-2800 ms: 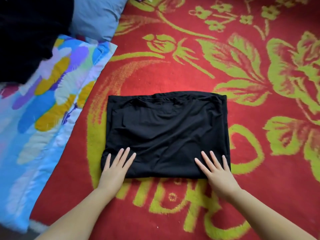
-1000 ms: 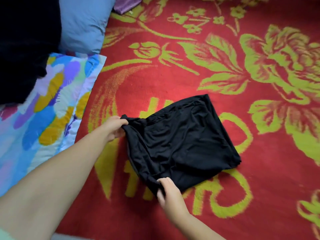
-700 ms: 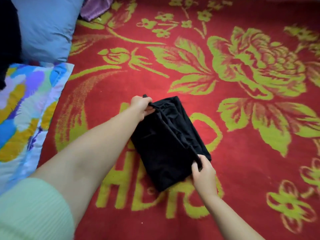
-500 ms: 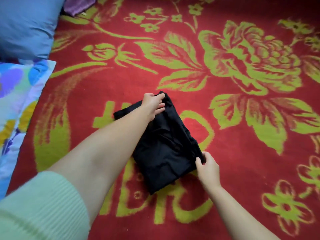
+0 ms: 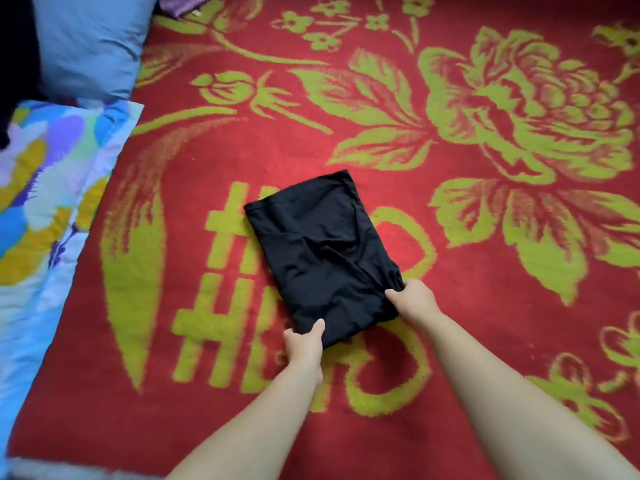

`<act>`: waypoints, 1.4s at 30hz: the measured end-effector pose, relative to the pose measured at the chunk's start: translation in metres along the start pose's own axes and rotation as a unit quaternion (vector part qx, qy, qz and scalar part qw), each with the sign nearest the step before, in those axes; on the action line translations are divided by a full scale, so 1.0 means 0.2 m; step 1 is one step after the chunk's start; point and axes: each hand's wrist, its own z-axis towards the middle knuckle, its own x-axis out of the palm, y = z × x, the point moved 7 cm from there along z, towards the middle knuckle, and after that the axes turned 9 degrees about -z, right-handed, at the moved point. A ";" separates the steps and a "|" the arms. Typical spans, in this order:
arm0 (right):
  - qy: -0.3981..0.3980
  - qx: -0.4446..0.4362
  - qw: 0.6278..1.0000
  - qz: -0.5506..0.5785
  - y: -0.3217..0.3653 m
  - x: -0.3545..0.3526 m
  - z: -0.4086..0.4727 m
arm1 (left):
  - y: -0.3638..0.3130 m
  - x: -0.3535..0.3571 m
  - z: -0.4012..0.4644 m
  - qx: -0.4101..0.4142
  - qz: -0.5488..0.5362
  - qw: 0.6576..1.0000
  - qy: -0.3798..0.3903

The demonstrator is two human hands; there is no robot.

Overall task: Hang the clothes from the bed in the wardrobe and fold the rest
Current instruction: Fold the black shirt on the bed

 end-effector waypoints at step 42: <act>-0.183 -0.362 0.817 -0.410 0.40 0.26 -0.22 | -0.38 0.04 -0.07 0.461 0.724 0.508 0.071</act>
